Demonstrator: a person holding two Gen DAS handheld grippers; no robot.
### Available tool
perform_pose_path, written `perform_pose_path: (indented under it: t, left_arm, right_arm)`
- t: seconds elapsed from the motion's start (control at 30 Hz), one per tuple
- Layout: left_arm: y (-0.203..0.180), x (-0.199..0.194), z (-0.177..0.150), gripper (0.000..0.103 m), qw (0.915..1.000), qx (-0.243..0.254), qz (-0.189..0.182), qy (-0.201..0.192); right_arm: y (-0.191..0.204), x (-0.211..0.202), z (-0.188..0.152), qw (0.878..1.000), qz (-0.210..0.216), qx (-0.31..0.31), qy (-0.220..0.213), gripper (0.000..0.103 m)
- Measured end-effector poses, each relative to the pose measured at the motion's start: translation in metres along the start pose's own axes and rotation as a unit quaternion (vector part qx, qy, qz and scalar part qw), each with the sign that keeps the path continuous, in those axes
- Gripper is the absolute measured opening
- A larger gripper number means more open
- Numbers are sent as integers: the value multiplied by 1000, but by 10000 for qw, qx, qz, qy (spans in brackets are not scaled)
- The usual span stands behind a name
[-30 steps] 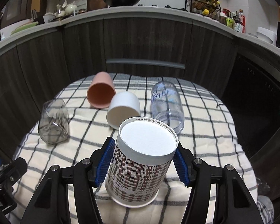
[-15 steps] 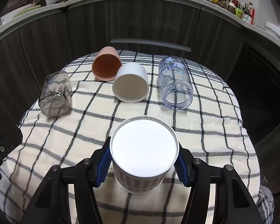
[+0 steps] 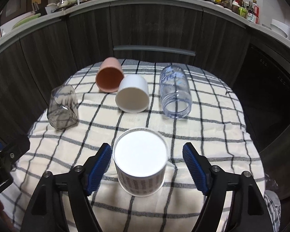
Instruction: Flip cup upside down
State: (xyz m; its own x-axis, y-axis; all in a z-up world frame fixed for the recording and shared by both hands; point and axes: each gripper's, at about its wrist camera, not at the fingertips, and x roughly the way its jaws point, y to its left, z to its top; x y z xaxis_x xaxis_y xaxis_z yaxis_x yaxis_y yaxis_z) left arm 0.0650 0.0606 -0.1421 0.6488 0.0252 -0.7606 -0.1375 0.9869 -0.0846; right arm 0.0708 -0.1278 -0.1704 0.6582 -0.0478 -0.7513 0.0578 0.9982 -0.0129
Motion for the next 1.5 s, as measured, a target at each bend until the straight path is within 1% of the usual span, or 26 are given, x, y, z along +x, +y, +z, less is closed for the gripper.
perform_pose_path:
  t: [0.07,0.17,0.3,0.47,0.7,0.93,1.07,1.5]
  left_arm:
    - [-4,-8,2,102,9999,72,-16,-106]
    - [-10,-20,5,102,9995,193,14,-230]
    - [-18,-34,9,102,9989,349,-94,-315]
    - [-27,-55,13,102,9971,532,-220,-504]
    - [-34,-81,13,102,9935,836,-225,-741]
    - [-39,-93,12,102,9914,959,-238,-858]
    - [-40,-95,11,102,9913,975,-280,-839]
    - [-42,-107,9,103,9885,1044,-332,-1041]
  right_arm:
    - [-5,-12,3,9999,-5,35,-108,86]
    - [-12,-31,9,9995,-14,104,-313,89]
    - [-22,-54,15,9985,-22,168,-514,90]
    - [-30,-76,18,9977,2,273,-628,92]
    - [-35,-103,17,9958,-22,403,-817,93]
    - [-37,-120,16,9947,-45,391,-946,93]
    - [-39,-127,14,9946,-33,380,-969,93]
    - [-39,-141,13,9931,-94,338,-1122,93]
